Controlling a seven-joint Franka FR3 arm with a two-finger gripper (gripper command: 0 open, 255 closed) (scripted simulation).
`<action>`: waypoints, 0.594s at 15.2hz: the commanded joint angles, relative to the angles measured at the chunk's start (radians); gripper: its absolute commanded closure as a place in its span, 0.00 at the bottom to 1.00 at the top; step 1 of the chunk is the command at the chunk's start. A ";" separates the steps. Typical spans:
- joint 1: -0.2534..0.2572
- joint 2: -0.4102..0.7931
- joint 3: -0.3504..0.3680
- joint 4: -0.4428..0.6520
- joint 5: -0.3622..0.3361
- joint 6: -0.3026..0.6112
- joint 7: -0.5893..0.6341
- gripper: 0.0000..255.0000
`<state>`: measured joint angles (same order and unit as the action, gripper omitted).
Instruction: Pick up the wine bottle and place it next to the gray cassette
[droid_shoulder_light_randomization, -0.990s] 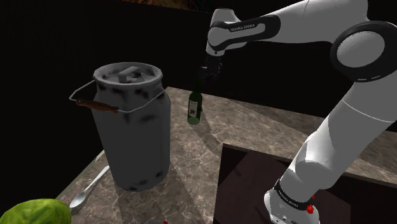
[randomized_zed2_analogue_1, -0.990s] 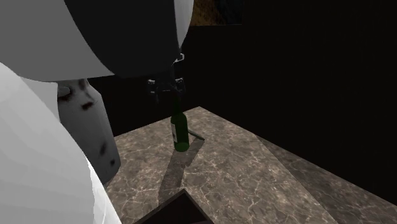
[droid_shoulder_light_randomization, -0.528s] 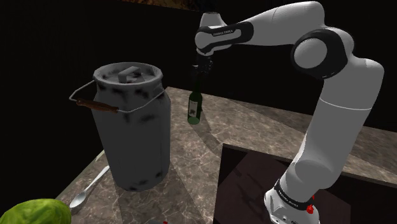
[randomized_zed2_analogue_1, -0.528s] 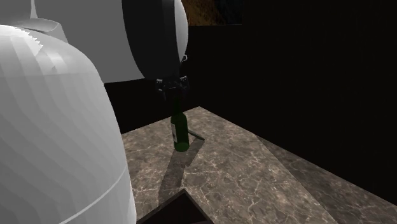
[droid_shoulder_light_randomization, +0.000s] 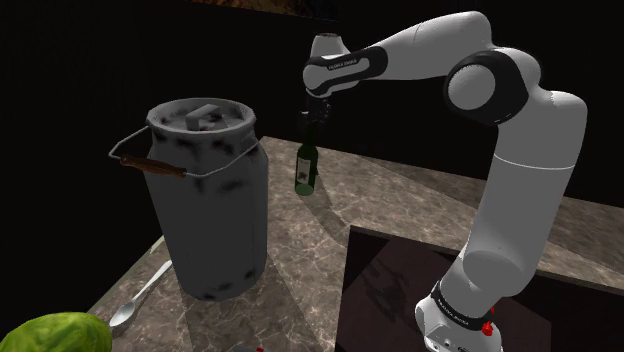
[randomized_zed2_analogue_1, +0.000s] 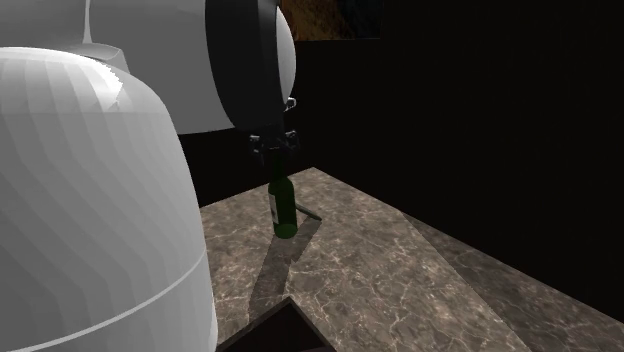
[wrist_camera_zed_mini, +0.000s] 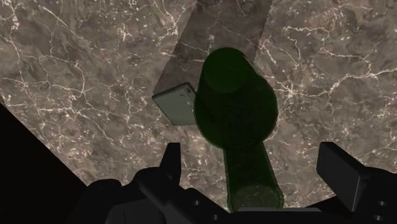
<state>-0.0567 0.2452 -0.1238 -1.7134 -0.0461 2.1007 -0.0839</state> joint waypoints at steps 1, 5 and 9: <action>0.000 0.001 0.000 -0.006 0.000 0.007 0.001 0.00; 0.000 0.001 0.000 -0.006 0.000 0.007 0.001 0.00; 0.000 0.001 0.000 -0.006 0.000 0.007 0.001 1.00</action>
<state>-0.0564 0.2456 -0.1236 -1.7192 -0.0462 2.1082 -0.0831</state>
